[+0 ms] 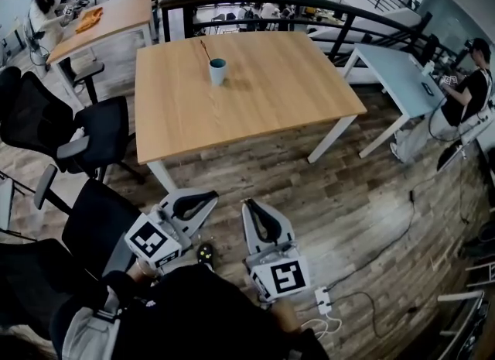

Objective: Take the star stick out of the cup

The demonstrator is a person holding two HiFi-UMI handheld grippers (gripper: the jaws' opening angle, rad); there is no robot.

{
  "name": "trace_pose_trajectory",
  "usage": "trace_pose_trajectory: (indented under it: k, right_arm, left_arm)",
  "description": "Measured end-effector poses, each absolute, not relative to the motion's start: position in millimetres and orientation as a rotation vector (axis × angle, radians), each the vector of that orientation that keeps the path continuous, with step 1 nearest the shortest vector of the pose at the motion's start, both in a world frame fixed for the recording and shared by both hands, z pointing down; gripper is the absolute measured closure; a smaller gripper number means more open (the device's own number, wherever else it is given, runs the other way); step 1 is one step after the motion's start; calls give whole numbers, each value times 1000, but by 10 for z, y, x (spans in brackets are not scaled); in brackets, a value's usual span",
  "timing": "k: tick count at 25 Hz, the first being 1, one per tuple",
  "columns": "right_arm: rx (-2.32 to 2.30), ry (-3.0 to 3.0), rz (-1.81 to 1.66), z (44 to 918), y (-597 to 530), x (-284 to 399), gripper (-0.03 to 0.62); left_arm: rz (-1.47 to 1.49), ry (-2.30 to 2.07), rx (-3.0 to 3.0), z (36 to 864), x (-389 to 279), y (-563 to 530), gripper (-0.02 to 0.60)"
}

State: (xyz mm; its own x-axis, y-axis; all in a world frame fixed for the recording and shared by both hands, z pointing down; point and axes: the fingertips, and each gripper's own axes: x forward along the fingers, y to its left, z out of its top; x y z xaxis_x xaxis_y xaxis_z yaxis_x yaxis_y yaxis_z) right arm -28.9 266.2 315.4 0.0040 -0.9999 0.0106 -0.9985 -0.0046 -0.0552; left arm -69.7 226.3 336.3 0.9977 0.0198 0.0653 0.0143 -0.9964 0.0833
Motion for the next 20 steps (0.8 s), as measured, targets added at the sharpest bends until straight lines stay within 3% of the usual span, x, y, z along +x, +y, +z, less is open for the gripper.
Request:
trace_pose_trajectory:
  k: [20]
  right_arm:
    - [-2219, 2257, -69, 3395, 1337, -251, 569]
  left_arm:
    - [36, -26, 3028, 3624, -711, 900, 558]
